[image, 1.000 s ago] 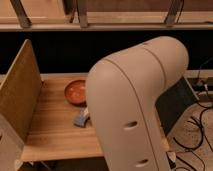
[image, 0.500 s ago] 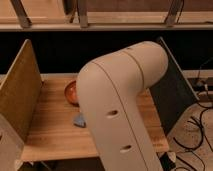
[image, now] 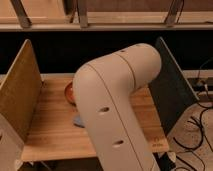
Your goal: Place the eraser in the ceramic cup
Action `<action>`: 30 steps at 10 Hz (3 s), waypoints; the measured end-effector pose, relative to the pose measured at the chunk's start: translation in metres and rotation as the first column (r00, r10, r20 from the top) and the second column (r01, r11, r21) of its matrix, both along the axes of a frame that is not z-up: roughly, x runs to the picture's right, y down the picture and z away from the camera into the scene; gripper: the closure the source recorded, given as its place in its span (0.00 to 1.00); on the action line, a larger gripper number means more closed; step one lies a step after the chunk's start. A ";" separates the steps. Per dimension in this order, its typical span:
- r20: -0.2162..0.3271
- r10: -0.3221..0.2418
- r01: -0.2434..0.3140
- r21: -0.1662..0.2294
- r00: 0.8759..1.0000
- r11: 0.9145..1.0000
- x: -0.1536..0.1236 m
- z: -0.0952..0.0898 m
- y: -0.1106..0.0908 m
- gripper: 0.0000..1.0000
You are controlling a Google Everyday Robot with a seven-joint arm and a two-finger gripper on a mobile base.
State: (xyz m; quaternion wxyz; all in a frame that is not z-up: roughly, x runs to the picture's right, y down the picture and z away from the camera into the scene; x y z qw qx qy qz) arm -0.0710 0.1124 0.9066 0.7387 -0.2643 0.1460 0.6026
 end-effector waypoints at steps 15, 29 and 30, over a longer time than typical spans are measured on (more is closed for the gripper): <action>-0.114 0.069 -0.066 0.031 0.991 0.997 0.019 0.022 -0.008 0.96; -0.170 0.142 -0.050 0.454 0.975 0.889 0.083 -0.105 -0.150 1.00; -0.175 0.161 -0.052 0.504 0.971 0.862 0.097 -0.109 -0.177 1.00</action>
